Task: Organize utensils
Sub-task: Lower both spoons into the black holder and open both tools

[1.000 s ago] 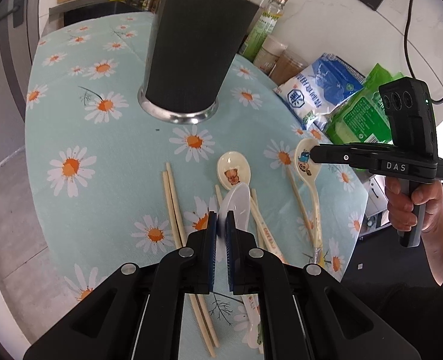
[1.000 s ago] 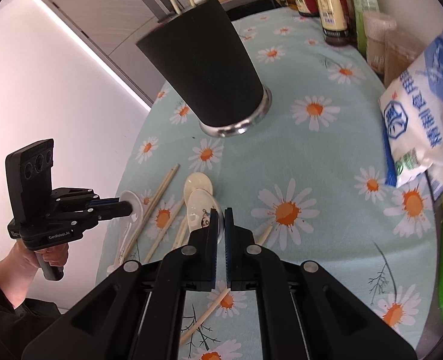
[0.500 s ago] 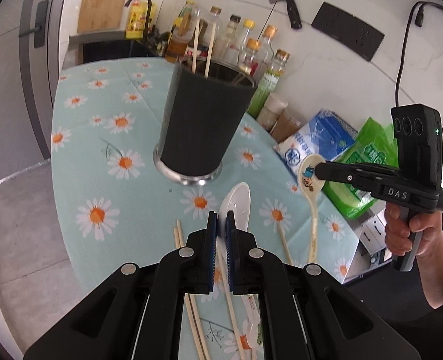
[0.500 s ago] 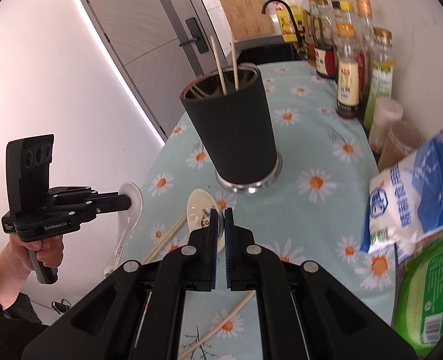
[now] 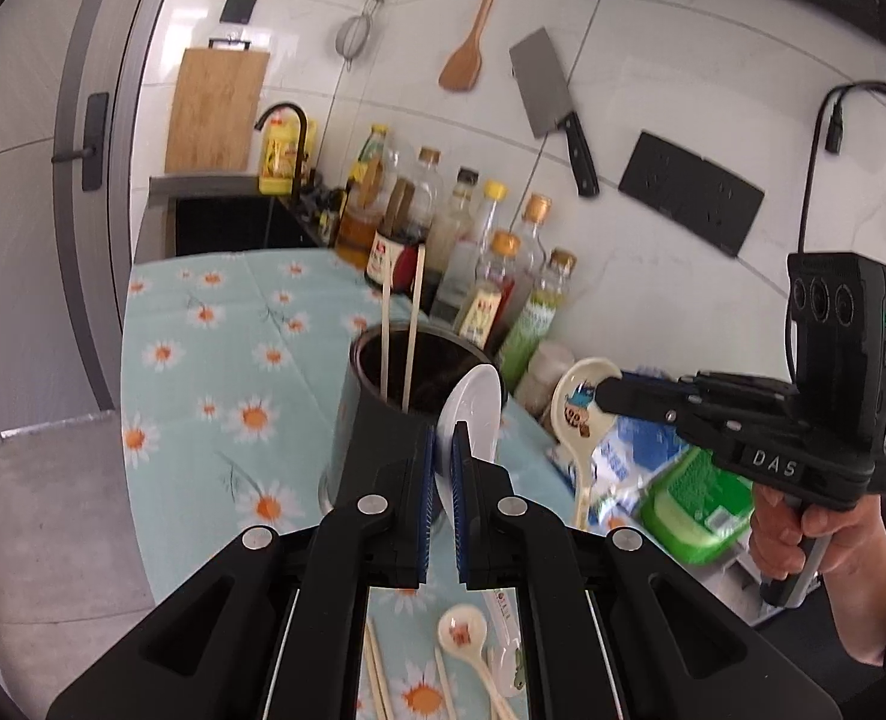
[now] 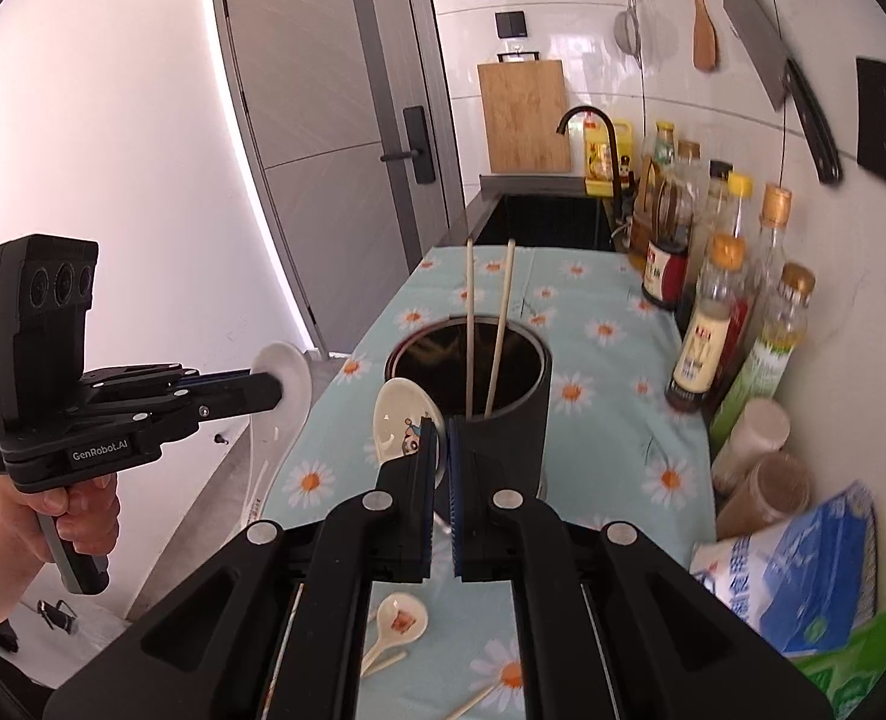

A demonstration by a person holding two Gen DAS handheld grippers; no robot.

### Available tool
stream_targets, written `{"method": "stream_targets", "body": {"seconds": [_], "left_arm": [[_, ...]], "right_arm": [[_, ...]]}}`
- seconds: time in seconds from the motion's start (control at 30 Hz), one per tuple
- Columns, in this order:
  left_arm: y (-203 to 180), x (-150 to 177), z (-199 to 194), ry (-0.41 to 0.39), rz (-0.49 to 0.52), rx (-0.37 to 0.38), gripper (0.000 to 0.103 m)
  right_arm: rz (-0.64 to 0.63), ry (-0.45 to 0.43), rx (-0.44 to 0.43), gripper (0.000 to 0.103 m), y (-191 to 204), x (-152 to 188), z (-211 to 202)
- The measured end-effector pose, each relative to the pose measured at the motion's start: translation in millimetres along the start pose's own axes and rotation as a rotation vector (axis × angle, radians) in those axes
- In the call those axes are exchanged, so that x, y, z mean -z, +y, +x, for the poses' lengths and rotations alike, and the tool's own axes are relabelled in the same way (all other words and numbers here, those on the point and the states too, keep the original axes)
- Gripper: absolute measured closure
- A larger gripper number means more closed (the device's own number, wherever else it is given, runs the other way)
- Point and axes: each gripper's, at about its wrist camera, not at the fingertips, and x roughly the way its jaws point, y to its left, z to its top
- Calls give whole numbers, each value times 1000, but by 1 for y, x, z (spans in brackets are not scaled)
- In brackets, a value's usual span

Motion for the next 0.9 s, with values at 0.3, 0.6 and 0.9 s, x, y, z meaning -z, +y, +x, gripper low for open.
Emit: {"method": "stream_targets", "body": {"seconds": [0.3,0.6,0.9], "left_arm": [[-10,-53,5,-155,53,-64,98],[-13,-91,27,-243,95,-140,98],[-4,-97,62,-232,93,-171,98]], "right_arm": [[-22,-89,90,98,-13,-48,2],[13,-150,147,98,-30,-87,20],[64,-125,185,98,-49,-97,50]]}}
